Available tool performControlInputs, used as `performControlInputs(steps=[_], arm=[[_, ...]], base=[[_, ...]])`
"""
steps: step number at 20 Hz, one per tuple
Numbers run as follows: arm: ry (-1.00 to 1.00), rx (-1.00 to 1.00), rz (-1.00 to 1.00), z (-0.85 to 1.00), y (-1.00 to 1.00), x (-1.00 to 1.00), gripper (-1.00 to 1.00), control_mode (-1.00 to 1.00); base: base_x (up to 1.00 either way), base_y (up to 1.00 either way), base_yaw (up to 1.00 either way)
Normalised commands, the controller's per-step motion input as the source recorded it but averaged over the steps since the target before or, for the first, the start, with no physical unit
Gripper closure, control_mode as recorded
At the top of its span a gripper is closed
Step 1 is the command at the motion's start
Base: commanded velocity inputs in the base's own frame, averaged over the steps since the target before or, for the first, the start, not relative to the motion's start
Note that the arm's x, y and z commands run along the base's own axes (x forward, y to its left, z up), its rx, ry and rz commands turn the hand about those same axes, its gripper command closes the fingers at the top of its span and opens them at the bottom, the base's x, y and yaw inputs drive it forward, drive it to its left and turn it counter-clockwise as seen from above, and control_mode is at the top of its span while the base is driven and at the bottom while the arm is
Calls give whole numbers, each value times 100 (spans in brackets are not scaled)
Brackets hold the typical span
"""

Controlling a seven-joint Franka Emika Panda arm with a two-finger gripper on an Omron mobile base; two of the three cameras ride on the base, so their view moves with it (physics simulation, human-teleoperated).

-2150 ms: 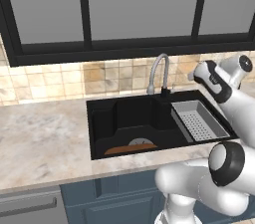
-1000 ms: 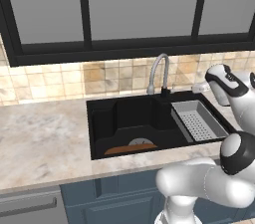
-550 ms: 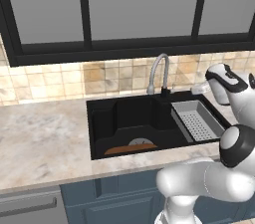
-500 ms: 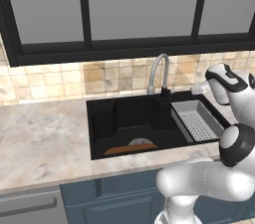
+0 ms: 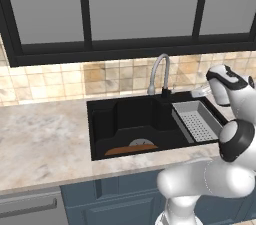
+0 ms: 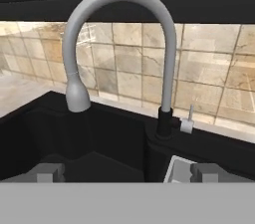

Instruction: Turn on the sink faucet with hot water and rinse the cutting board for ten seconds, then turn off the faucet. Push the cutting board to reach the water if necessary.

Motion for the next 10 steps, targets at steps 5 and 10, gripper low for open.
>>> performControlInputs(steps=[5,10], arm=[[0,0,1,-10,2,12,-100,-100],[0,0,4,-10,0,0,-100,-100]], base=[[0,0,0],[0,0,0]])
